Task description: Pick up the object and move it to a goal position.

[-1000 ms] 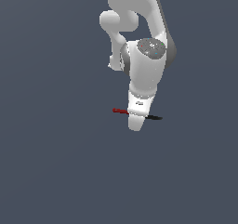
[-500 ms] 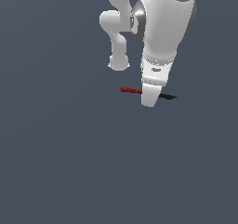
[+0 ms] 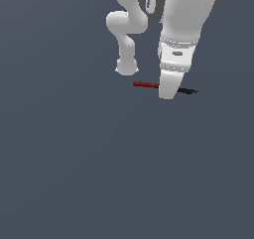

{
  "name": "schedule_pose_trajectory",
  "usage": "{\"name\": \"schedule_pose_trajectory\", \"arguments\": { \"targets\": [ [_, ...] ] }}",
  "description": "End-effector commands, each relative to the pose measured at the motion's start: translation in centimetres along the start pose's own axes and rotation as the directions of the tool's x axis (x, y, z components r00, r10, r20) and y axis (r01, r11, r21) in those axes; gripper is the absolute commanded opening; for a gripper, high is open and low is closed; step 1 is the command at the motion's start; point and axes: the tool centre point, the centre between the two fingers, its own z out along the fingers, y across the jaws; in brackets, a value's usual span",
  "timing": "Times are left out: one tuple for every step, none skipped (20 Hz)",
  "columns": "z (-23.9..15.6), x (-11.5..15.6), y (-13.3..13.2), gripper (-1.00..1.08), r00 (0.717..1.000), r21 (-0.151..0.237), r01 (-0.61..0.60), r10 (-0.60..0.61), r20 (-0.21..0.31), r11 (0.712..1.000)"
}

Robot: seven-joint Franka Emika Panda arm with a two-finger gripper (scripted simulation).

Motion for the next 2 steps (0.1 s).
{"name": "schedule_pose_trajectory", "arguments": {
  "targets": [
    [-0.16,0.02,0.00,-1.00,1.000,0.001,-0.001,0.001,0.000,1.000],
    [-0.14,0.02,0.02,-1.00,1.000,0.001,-0.001,0.001,0.000,1.000]
  ]
}}
